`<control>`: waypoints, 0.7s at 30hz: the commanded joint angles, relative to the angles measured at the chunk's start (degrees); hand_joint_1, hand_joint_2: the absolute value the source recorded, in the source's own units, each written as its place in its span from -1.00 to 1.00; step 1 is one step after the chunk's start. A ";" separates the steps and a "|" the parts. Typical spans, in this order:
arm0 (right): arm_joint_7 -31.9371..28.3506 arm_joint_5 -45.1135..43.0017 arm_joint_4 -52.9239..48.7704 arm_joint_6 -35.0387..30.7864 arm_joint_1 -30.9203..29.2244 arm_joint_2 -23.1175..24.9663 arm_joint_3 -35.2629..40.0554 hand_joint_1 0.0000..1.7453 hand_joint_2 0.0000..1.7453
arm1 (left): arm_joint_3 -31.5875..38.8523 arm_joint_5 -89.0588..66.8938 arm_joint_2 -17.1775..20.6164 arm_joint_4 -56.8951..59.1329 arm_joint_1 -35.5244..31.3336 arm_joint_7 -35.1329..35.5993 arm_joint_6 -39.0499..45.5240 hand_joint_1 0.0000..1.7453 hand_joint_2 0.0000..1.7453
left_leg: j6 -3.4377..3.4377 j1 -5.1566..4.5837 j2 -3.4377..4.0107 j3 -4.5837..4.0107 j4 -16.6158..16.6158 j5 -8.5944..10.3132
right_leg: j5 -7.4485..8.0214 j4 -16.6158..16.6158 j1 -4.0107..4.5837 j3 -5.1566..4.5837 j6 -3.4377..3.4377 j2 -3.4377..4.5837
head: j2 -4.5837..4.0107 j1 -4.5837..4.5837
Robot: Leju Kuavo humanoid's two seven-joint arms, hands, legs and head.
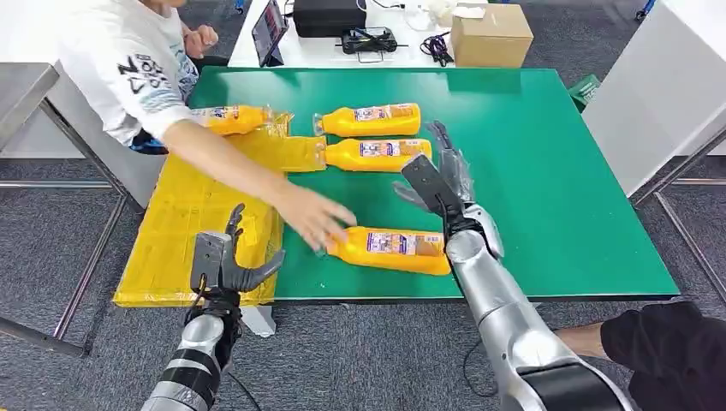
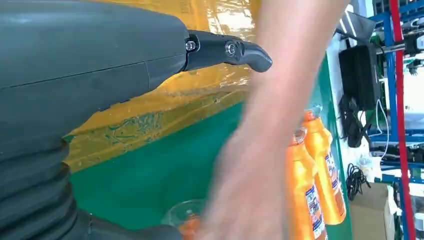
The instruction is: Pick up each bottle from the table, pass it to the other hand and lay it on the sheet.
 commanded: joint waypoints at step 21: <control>3.64 -7.82 -7.39 13.96 4.65 -3.20 16.80 -1.00 1.00 | 3.33 -0.20 0.97 1.88 0.45 -0.90 0.94 -1.00 1.00 | -0.10 0.06 0.15 0.50 -0.03 -0.23 | -0.19 -0.03 0.07 0.47 -0.19 0.13 | 0.00 0.00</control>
